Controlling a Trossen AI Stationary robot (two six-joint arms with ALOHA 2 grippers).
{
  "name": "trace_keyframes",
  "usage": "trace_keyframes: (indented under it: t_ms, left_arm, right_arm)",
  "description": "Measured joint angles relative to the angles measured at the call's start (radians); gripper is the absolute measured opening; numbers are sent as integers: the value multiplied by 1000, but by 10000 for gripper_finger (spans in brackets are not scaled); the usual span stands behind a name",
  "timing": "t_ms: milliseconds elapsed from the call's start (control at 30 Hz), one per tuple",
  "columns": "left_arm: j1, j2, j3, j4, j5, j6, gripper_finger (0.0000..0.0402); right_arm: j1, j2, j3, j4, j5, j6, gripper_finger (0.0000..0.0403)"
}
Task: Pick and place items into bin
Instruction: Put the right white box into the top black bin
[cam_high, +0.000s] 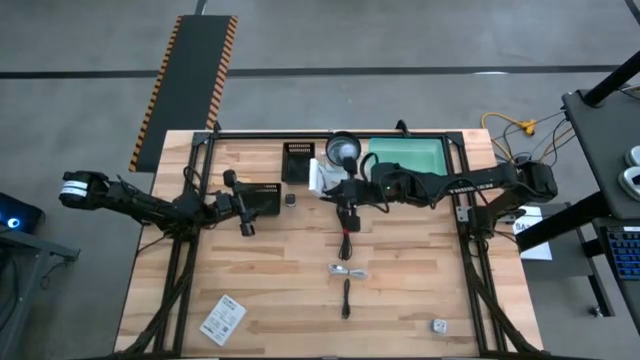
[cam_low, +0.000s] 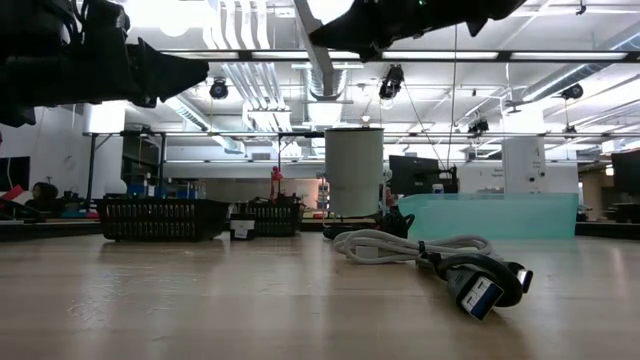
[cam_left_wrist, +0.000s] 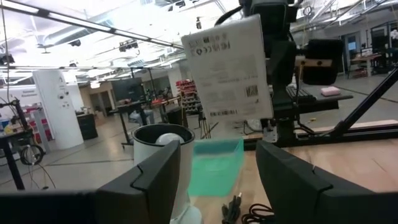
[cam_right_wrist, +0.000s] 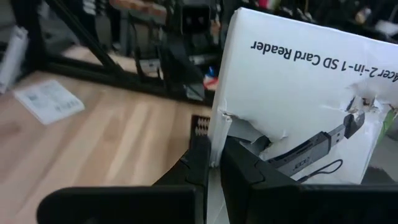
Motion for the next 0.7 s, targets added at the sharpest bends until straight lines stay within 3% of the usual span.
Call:
trace_keyframes:
  t_ms: [233, 400, 567, 700]
  left_arm:
    - [0, 3, 0, -3, 9, -43, 194]
    - [0, 3, 12, -27, 109, 29, 194]
    - [0, 3, 101, -194, 234, 135, 194]
    - [0, 5, 230, -445, 295, 185, 207]
  right_arm:
    - [-20, 0, 0, 5, -99, -73, 13]
    - [-20, 0, 5, -96, -245, -89, 13]
    - [-20, 0, 18, -206, -386, -40, 13]
    - [-20, 0, 25, -281, -443, 42, 13]
